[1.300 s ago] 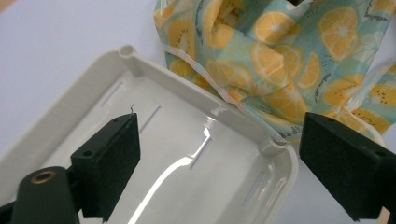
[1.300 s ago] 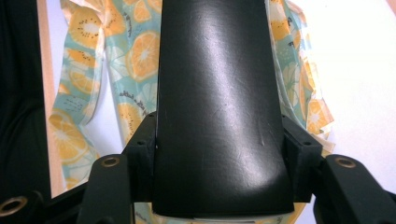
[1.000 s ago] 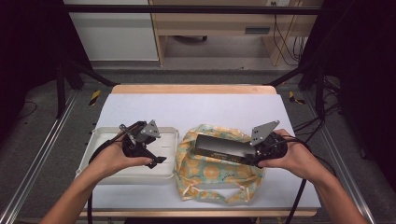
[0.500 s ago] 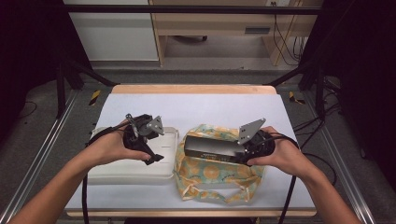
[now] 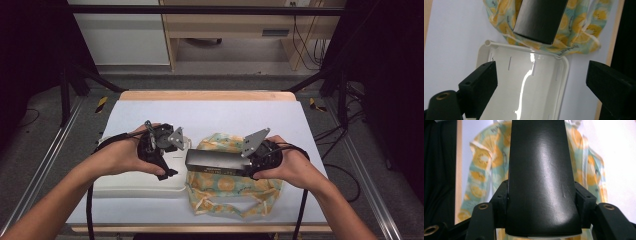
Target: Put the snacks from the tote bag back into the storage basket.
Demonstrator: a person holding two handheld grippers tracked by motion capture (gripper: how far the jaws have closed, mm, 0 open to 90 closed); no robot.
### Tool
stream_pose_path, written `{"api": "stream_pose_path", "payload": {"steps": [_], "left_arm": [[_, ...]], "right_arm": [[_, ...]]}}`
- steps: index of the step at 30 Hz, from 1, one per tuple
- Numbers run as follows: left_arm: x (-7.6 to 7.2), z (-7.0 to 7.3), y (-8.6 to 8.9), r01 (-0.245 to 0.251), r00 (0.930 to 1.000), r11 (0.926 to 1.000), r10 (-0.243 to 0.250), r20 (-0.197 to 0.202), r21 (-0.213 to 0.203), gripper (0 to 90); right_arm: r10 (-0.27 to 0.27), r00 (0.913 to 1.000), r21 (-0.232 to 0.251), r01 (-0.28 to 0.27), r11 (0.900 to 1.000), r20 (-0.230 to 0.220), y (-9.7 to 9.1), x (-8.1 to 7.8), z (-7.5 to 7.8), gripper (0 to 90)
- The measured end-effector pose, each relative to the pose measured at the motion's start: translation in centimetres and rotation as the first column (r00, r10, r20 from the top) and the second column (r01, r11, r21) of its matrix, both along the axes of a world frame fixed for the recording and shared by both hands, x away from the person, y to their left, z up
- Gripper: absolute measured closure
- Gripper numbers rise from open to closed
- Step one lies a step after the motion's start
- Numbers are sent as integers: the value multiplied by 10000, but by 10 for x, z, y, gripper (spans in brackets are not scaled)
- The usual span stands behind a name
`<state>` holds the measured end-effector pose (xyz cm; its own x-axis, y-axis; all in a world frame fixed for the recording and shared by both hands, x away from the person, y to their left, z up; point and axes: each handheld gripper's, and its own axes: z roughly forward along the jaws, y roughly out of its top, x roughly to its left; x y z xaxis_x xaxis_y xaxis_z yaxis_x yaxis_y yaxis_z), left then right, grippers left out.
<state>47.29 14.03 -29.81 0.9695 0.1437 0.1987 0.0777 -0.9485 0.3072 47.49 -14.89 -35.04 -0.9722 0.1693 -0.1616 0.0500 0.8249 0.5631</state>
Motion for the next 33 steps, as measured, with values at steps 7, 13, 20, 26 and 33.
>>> {"api": "stream_pose_path", "payload": {"steps": [7, 13, 20, 26, 33], "left_arm": [[-4, 1, -2, 76, 10000, 9998, -75, -58, 158, 113], [-5, 2, -8, 373, 9993, 9990, -371, -101, 236, 131], [-6, -2, -18, 805, 9965, 9946, -789, -268, 652, 161], [0, -5, -20, 876, 9955, 9938, -849, -409, 686, 168], [2, -12, -23, 1434, 9876, 9843, -1356, -791, 1032, 236]], "right_arm": [[85, 9999, 166, -87, 9998, 112, 10, -5, 10, 435], [227, 9996, 290, -231, 9993, 145, 16, -8, 13, 435], [500, 9987, 244, -503, 9984, 111, 24, -10, 13, 435], [770, 9970, 325, -773, 9965, 94, 29, -13, 13, 435], [869, 9962, 420, -867, 9953, -25, 32, -16, 12, 435]]}}
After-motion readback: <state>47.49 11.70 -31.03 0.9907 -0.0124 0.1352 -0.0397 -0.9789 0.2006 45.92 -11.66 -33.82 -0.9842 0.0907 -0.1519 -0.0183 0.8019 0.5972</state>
